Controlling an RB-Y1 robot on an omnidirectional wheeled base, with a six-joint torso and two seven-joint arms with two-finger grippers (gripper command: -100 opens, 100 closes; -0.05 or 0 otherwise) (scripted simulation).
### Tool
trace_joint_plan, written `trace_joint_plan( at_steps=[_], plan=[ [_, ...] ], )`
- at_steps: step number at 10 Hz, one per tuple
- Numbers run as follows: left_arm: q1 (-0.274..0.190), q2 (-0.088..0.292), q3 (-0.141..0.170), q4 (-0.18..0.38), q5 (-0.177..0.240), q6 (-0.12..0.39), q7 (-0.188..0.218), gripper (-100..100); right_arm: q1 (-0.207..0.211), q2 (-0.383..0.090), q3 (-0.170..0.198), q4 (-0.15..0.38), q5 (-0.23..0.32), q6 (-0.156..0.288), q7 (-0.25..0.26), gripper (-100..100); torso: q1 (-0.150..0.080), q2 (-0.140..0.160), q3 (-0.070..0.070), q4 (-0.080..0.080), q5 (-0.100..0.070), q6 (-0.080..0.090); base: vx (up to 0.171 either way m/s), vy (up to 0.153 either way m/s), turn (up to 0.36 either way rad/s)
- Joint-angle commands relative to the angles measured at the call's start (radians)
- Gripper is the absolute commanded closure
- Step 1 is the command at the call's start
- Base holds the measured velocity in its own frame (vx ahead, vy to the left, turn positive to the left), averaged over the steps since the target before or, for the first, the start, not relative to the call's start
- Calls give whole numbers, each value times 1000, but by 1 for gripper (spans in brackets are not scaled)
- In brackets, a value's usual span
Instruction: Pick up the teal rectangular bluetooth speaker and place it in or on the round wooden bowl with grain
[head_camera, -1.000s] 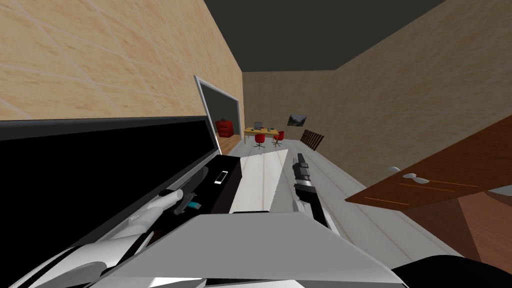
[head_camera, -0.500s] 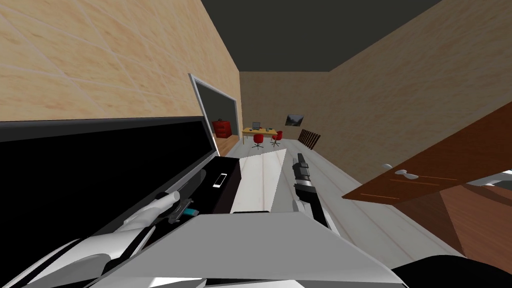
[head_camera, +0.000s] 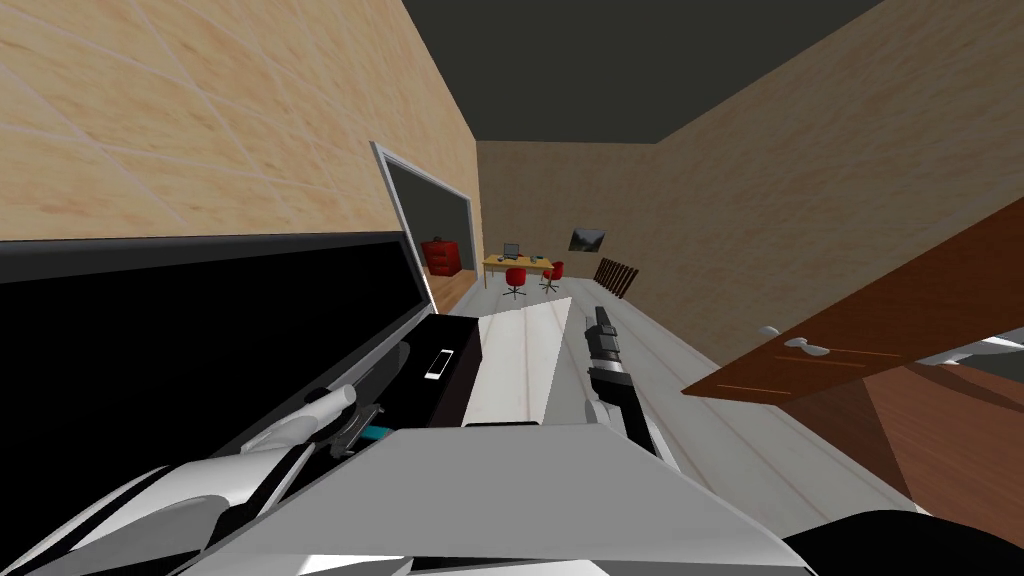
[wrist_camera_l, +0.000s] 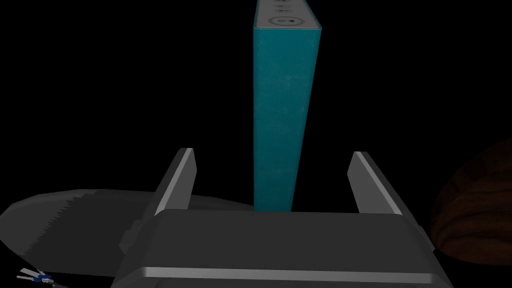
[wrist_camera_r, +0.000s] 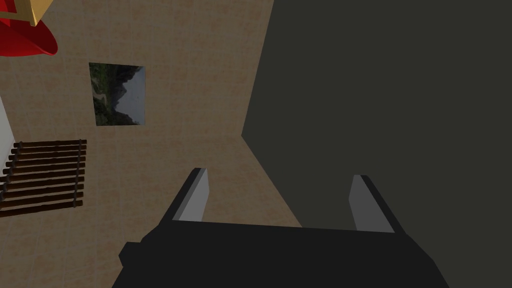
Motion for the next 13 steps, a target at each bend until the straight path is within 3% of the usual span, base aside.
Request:
trace_joint_plan(
  at_steps=[1, 2, 3, 5, 9, 11, 13],
  plan=[
    [0, 0, 0, 0, 0, 0, 0, 0, 0, 0, 0, 0, 0, 0, 0, 0, 0, 0, 0, 0, 0, 0, 0, 0, 0],
    [38, -3, 49, 7, 8, -15, -48, -100, 0, 0, 0, 0, 0, 0, 0, 0, 0, 1, 0, 0, 0, 0, 58, -15, -95],
    [26, -3, 49, 43, 8, -15, -48, -100, 0, 0, 0, 0, 0, 0, 0, 0, -1, -2, -1, 0, 0, 0, 71, -15, -45],
    [38, -3, 49, 7, 8, -15, -48, -100, 0, 0, 0, 0, 0, 0, 0, 0, -1, -1, -1, 0, 0, 0, 16, -3, 7],
    [115, -9, 148, 19, 24, -45, -145, -100, 0, 0, 0, 0, 0, 0, 0, 0, -1, -3, -2, -1, 0, 0, 56, -12, -56],
    [115, -9, 148, 19, 24, -45, -145, -100, 0, 0, 0, 0, 0, 0, 0, 0, -2, -2, -1, 0, 0, 0, 31, -5, -9],
    [154, -12, 197, 25, 32, -60, -193, -100, 0, 0, 0, 0, 0, 0, 0, 0, -1, -1, 0, 0, 0, 0, 37, -2, -51]
  ],
)
